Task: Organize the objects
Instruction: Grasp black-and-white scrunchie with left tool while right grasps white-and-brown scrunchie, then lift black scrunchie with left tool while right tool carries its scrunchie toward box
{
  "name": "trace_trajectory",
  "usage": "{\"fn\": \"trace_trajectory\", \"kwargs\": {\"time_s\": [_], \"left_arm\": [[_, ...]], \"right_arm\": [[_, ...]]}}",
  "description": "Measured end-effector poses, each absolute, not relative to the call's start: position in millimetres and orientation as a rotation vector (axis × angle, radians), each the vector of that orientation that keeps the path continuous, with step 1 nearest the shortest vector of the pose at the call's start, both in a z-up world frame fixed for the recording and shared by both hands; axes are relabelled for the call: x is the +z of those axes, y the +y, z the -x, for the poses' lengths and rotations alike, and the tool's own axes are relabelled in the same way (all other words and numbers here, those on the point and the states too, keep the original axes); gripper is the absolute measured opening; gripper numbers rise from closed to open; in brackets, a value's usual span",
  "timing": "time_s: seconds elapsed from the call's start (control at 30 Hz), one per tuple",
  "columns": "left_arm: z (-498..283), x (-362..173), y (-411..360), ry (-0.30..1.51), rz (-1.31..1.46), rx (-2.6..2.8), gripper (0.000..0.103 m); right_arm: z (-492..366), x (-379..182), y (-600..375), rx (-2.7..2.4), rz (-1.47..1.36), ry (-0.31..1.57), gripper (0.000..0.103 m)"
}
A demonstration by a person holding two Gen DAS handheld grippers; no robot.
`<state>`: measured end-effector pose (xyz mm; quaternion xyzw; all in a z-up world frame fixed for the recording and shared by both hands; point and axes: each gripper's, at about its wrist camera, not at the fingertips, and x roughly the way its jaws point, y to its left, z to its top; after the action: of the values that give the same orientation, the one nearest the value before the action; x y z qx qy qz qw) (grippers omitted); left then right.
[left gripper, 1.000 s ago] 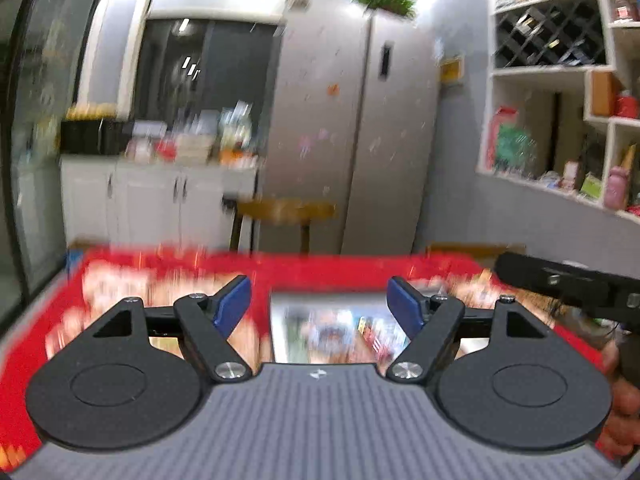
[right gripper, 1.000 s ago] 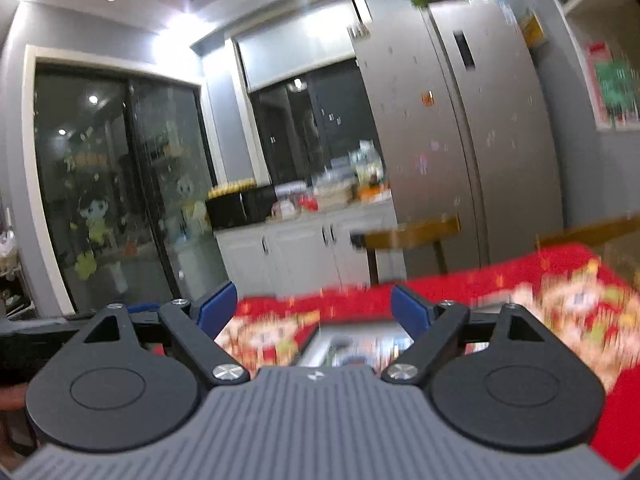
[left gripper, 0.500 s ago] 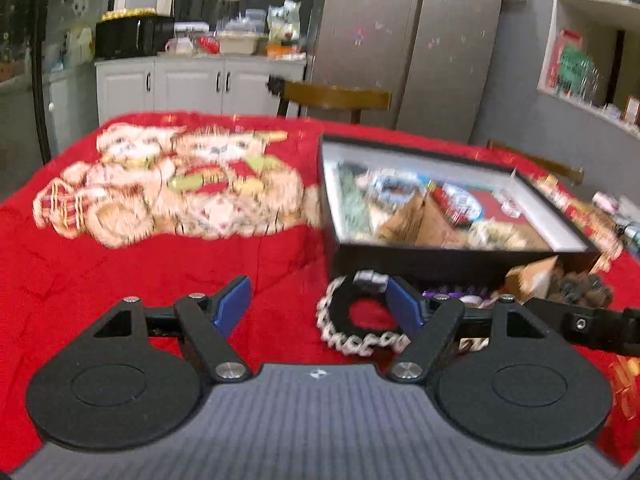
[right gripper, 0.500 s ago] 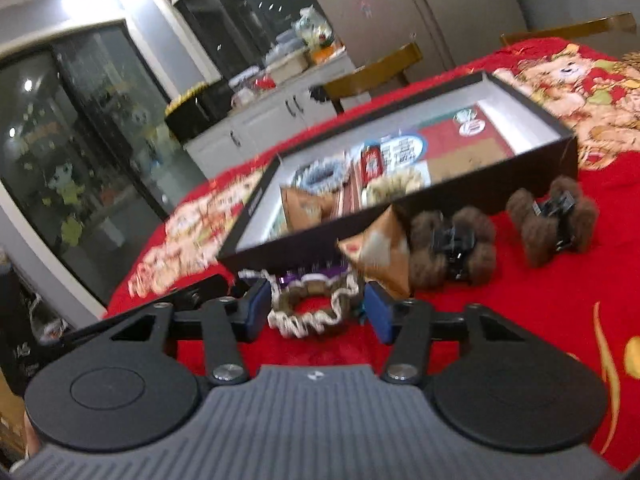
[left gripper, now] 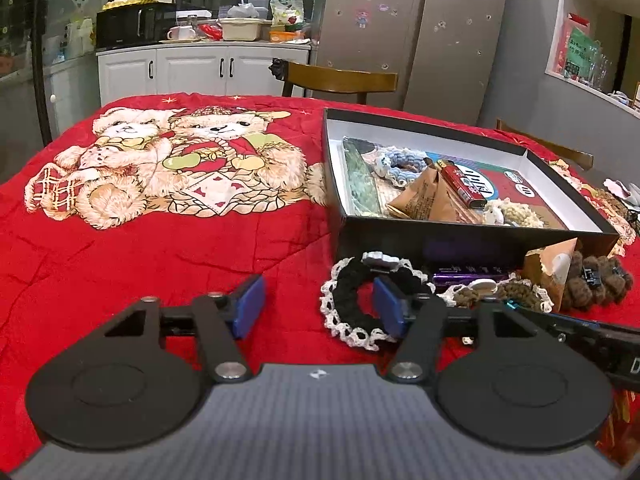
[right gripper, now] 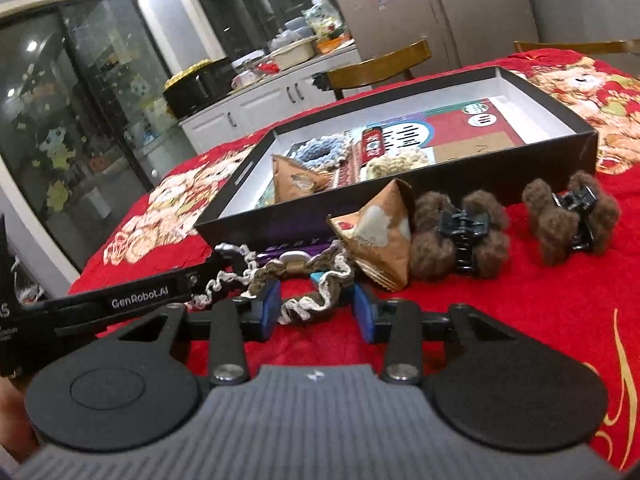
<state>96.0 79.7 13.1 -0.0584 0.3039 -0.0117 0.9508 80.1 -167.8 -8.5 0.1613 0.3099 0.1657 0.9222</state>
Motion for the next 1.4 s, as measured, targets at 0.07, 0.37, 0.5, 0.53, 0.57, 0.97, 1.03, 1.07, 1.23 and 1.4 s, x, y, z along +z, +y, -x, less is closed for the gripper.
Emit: {"fn": "trace_trajectory", "kwargs": {"time_s": [0.07, 0.37, 0.5, 0.53, 0.57, 0.97, 1.03, 1.07, 1.23, 1.4], "left_arm": [[-96, 13, 80, 0.615, 0.141, -0.053, 0.043], [-96, 13, 68, 0.617, 0.071, -0.051, 0.017], [-92, 15, 67, 0.602, 0.062, -0.043, 0.016], [-91, 16, 66, 0.597, 0.058, -0.038, 0.016], [-90, 17, 66, 0.591, 0.05, -0.035, 0.016], [-79, 31, 67, 0.535, 0.022, -0.002, 0.016], [-77, 34, 67, 0.525, 0.023, 0.002, 0.016], [-75, 35, 67, 0.521, 0.016, 0.002, 0.016], [-65, 46, 65, 0.469, -0.003, 0.011, 0.016], [-59, 54, 62, 0.437, 0.002, -0.002, 0.016]], "right_arm": [[-81, -9, -169, 0.328, -0.338, 0.633, 0.033], [-73, -2, -163, 0.336, -0.266, 0.573, 0.014], [-67, 3, -160, 0.353, -0.236, 0.534, 0.012], [-66, 4, -160, 0.357, -0.235, 0.529, 0.012], [-65, 5, -160, 0.365, -0.237, 0.526, 0.012], [-60, 18, -171, 0.461, -0.336, 0.457, 0.012], [-59, 21, -173, 0.467, -0.352, 0.443, 0.012], [-58, 22, -174, 0.475, -0.359, 0.437, 0.012], [-56, 26, -177, 0.469, -0.374, 0.415, 0.012], [-54, 30, -179, 0.466, -0.363, 0.407, 0.012]]}}
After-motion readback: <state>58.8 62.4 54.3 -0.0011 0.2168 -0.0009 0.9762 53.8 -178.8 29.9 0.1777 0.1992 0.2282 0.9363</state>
